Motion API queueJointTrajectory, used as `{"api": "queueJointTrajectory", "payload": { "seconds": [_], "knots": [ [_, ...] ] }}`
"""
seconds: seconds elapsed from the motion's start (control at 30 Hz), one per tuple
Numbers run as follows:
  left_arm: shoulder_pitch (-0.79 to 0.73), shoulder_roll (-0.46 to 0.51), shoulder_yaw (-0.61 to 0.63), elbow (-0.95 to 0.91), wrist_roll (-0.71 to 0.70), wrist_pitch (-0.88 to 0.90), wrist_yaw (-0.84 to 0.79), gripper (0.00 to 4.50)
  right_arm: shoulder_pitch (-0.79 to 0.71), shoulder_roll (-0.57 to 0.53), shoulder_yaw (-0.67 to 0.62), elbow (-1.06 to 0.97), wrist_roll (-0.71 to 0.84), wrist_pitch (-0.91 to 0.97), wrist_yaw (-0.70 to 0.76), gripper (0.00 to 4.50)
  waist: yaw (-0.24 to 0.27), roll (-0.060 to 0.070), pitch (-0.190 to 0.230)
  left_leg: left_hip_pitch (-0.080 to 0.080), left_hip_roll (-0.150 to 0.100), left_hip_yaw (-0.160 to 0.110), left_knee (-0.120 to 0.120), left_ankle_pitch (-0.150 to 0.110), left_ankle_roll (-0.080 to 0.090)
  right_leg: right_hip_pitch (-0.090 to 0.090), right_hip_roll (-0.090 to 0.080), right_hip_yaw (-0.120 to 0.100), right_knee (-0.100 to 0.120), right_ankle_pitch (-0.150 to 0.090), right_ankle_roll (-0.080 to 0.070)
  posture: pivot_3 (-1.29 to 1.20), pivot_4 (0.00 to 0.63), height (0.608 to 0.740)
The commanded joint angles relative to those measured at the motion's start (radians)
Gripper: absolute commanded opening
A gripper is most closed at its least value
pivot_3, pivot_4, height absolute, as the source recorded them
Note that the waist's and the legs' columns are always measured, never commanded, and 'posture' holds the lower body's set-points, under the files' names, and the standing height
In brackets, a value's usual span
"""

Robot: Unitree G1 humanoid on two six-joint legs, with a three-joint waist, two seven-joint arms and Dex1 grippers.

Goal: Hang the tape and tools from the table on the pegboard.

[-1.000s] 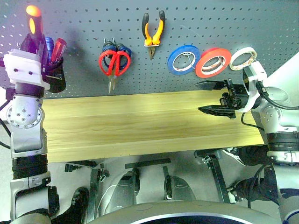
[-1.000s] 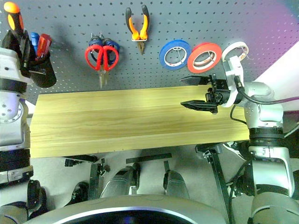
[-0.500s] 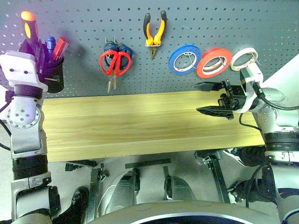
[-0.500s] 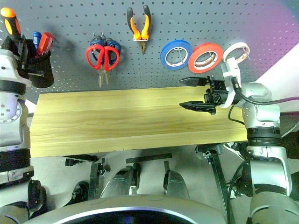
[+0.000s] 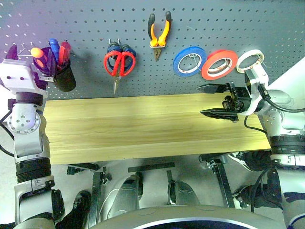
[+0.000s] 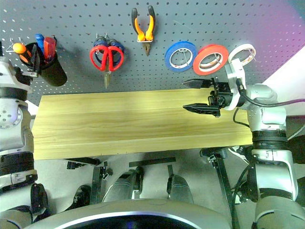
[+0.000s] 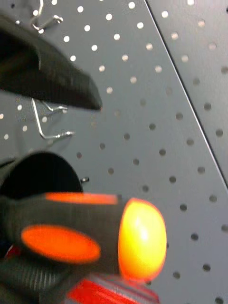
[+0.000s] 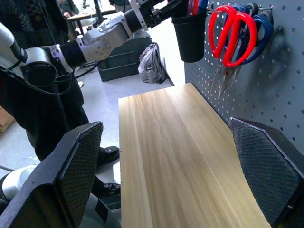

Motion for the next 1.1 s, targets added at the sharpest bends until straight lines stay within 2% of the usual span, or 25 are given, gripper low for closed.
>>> {"api": "queueJointTrajectory", "payload": {
  "seconds": [0.03, 0.17, 0.3, 0.9, 1.1],
  "knots": [
    [-0.002, 0.000, 0.013, -0.026, -0.031, 0.029, -0.011, 4.47, 0.003, -0.016, -0.030, -0.041, 0.021, 0.002, 0.004, 4.50, 0.000, 0.000, 0.000, 0.000, 0.000, 0.000, 0.000, 0.000, 0.000, 0.000, 0.000, 0.000, 0.000, 0.000, 0.000, 0.04, 0.265, 0.740],
    [-0.014, -0.007, -0.002, -0.083, -0.034, 0.048, -0.009, 4.47, -0.003, -0.013, -0.030, -0.027, 0.016, 0.000, 0.003, 4.50, 0.000, 0.000, 0.000, 0.000, 0.000, 0.000, 0.000, 0.000, 0.000, 0.000, 0.000, 0.000, 0.000, 0.000, 0.000, 0.05, 0.262, 0.740],
    [-0.040, -0.020, 0.008, -0.145, -0.100, 0.070, -0.030, 4.47, -0.002, -0.014, -0.026, -0.029, 0.015, 0.000, 0.008, 4.50, 0.001, 0.000, 0.000, -0.001, 0.000, 0.000, 0.000, 0.000, 0.000, 0.000, 0.000, 0.000, 0.000, 0.000, 0.000, 0.05, 0.261, 0.740],
    [-0.177, -0.009, -0.007, -0.302, 0.030, 0.139, 0.095, 4.47, -0.012, -0.008, -0.030, -0.013, 0.016, -0.007, 0.018, 4.50, 0.003, 0.000, 0.000, -0.001, -0.001, 0.000, 0.000, 0.000, 0.000, 0.000, 0.001, 0.000, -0.001, 0.000, 0.000, 0.06, 0.247, 0.740],
    [-0.205, -0.051, -0.081, -0.367, -0.049, 0.202, 0.022, 4.47, -0.014, -0.009, -0.034, -0.009, 0.018, -0.004, 0.017, 4.50, 0.003, 0.000, 0.000, -0.001, -0.001, 0.000, 0.000, 0.000, 0.000, 0.000, 0.001, 0.000, -0.001, 0.000, 0.000, 0.05, 0.248, 0.740]
  ]
}}
